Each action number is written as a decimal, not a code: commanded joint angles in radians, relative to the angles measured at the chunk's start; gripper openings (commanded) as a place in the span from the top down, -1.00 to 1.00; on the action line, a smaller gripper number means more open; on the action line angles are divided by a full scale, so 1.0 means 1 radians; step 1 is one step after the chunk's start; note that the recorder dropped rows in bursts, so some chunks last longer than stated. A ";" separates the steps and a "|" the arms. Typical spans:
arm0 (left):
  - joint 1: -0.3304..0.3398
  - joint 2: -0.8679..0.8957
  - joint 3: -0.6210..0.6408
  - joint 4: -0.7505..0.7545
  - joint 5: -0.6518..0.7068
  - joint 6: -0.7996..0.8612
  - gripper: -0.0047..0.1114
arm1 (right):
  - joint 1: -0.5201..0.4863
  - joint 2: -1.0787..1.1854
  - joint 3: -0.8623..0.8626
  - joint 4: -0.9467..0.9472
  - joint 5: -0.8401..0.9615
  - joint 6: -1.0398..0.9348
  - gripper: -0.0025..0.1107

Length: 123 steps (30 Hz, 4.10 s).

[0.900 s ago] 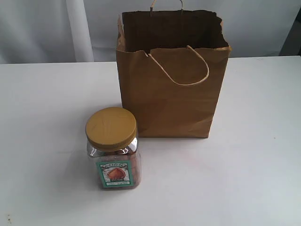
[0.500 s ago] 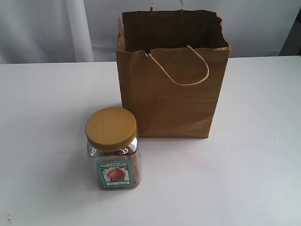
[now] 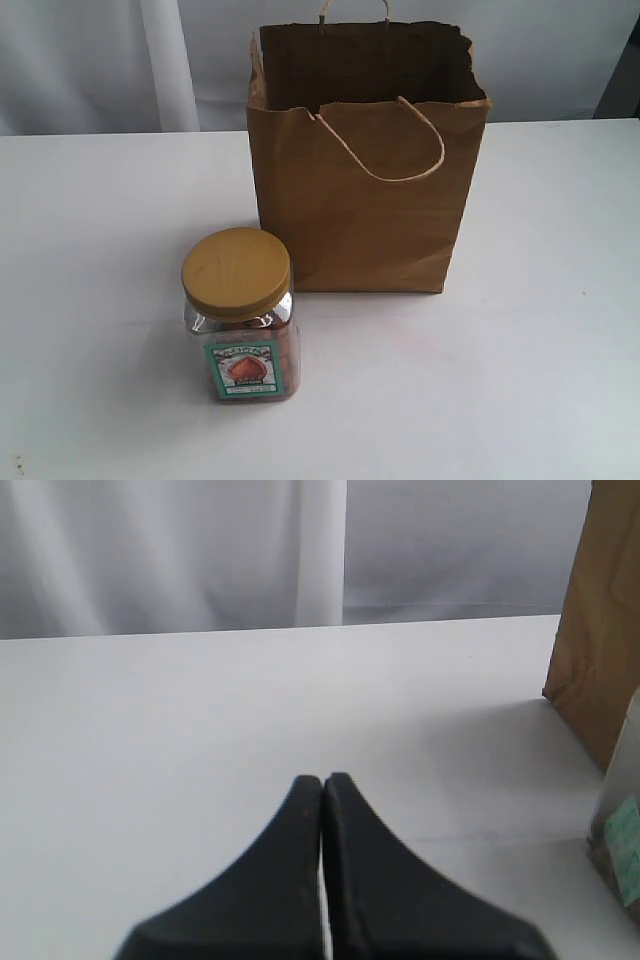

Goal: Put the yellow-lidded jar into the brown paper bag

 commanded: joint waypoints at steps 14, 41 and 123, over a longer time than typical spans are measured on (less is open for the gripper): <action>-0.003 0.003 -0.002 -0.004 -0.008 -0.004 0.90 | -0.008 0.101 -0.300 0.138 0.050 0.018 0.96; -0.003 0.003 -0.002 -0.004 -0.008 -0.004 0.90 | -0.001 0.788 -0.898 -0.151 0.835 0.024 0.96; -0.003 0.003 -0.002 -0.004 -0.008 -0.004 0.90 | 0.598 1.898 -1.860 -0.540 1.151 0.508 -0.90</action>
